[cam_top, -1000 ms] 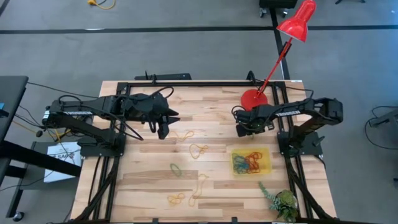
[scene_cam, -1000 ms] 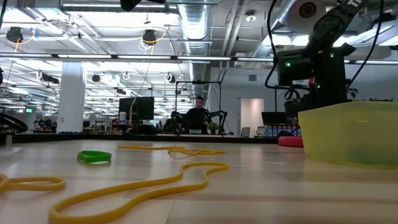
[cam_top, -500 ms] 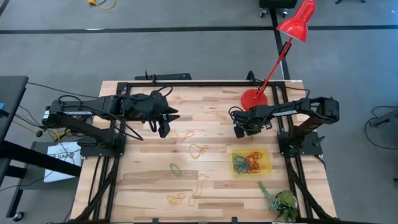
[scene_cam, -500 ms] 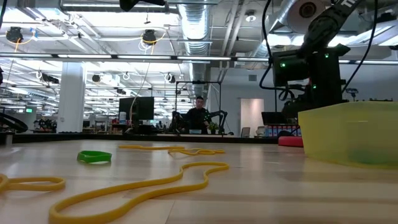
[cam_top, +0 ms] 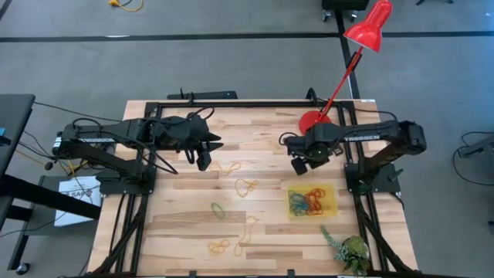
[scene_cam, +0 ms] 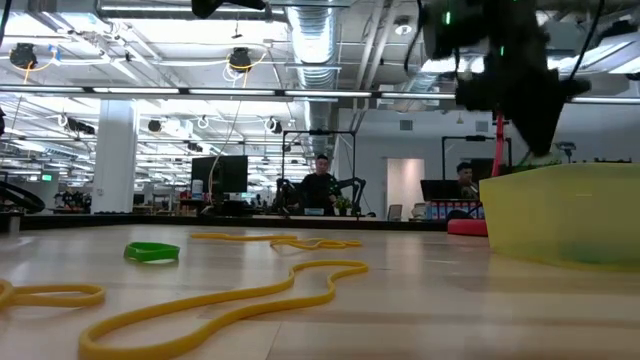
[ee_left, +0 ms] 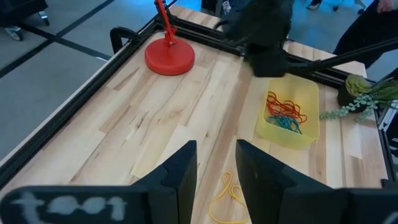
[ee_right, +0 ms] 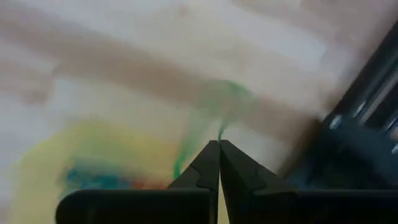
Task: Pick and place items into bin
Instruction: Put the green rubber band into the yellow bin
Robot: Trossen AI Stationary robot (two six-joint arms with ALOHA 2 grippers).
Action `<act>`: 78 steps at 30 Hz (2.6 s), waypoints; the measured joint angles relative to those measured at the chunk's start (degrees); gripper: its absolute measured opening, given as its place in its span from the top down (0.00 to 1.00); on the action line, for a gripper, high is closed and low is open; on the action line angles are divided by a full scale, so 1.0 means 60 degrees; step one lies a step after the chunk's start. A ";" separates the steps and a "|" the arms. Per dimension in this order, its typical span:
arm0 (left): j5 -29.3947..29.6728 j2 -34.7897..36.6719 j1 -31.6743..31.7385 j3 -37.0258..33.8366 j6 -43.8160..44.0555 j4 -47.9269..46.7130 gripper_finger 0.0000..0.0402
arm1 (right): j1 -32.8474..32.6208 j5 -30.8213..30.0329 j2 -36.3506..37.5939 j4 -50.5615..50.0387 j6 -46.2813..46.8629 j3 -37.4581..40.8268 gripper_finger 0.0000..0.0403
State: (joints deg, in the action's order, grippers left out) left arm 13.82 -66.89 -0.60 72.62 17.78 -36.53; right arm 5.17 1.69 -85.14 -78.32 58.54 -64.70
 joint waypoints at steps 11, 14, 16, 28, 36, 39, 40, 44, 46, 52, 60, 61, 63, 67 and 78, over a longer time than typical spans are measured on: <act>-0.0007 0.0000 0.0000 0.0000 0.0000 0.0000 0.75 | -0.2792 0.1466 0.0000 -0.1585 0.4168 -0.0904 1.00; -0.0007 0.0000 0.0001 0.0000 -0.0089 0.0000 0.75 | -0.3317 0.1767 0.0003 -0.1302 0.4849 -0.0668 1.00; -0.0004 0.0000 0.0002 0.0000 -0.0129 0.0000 0.75 | -0.3535 0.1790 0.0007 -0.1189 0.5157 -0.0504 1.00; -0.0233 0.0000 0.0000 0.0000 -0.0127 -0.0004 0.75 | -0.3742 0.2504 0.0011 0.1144 0.5262 0.1718 1.00; -0.0237 0.0000 0.0000 0.0000 -0.0127 -0.0004 0.75 | -0.3734 0.2499 0.0015 0.1387 0.5752 0.2720 1.00; -0.0237 0.0000 0.0000 0.0000 -0.0124 -0.0004 0.75 | -0.3734 0.2485 0.0015 0.1752 0.5752 0.2783 0.99; -0.0237 0.0000 0.0000 0.0000 -0.0124 -0.0004 0.75 | -0.3734 0.2476 0.0015 0.1818 0.5752 0.2785 0.99; -0.0237 0.0000 0.0000 0.0000 -0.0106 -0.0004 0.75 | -0.3734 0.2459 0.0015 0.1933 0.5752 0.2786 0.95; -0.0237 0.0000 0.0000 0.0000 -0.0102 -0.0004 0.75 | -0.3734 0.2461 0.0015 0.1919 0.5752 0.2786 0.92; -0.0237 0.0000 0.0000 0.0000 -0.0024 -0.0004 0.75 | -0.3734 0.2463 0.0015 0.1918 0.5752 0.2786 0.84; -0.0237 0.0000 0.0000 0.0000 0.0000 -0.0004 0.75 | -0.3716 0.2476 0.0011 0.2134 0.5590 0.2531 0.80; -0.0237 0.0000 0.0000 0.0000 0.0000 -0.0004 0.75 | -0.3716 0.2457 0.0011 0.2151 0.5472 0.2367 0.80; -0.0237 0.0000 0.0000 0.0000 0.0000 -0.0062 0.75 | -0.3712 0.2377 0.0011 0.2117 0.5245 0.1965 0.80; -0.0550 0.0004 0.0004 0.0000 0.0072 -0.0543 0.75 | -0.3716 0.1769 0.0011 0.1900 0.4917 0.0771 0.80; -0.3361 -0.0252 -0.0172 -0.0404 0.0087 -0.3360 0.75 | -0.2913 -0.1493 0.0015 0.2198 0.2041 -0.1754 0.80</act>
State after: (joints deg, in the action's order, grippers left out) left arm -6.34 -68.41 -1.64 70.20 18.30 -56.70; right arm -12.31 -7.26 -85.06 -65.14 70.79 -75.23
